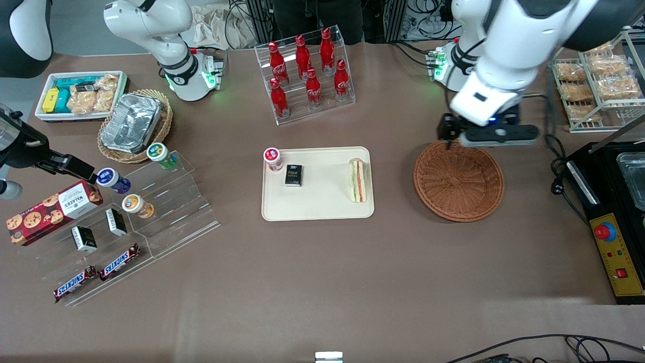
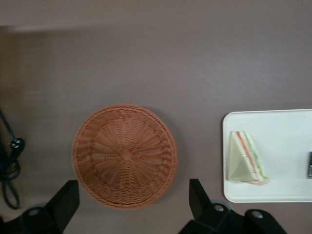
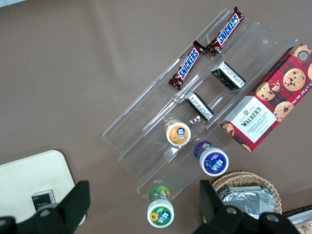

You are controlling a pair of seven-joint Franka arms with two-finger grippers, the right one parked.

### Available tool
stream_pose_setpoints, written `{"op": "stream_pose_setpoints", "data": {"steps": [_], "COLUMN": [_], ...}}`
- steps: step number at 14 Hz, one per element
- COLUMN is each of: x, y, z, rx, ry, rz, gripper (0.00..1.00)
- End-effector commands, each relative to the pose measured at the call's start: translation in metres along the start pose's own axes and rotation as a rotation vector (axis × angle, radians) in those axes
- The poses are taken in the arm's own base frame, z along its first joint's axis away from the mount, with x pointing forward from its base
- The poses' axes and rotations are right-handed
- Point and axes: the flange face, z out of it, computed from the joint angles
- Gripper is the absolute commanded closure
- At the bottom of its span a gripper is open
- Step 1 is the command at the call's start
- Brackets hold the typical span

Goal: Place sandwich from basket to tray

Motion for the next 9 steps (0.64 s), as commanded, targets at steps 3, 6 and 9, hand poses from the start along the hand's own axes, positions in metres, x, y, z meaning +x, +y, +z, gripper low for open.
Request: {"op": "stream_pose_setpoints", "data": {"steps": [3, 6, 9], "x": [0.009, 0.01, 0.013], "y": [-0.066, -0.073, -0.091], "z": [-0.012, -0.013, -0.013], "rx": [-0.031, -0.034, -0.071], "ry": [-0.021, -0.025, -0.03], "rz": [0.028, 0.118, 0.088], "gripper": [0.0, 0.0, 0.0]}}
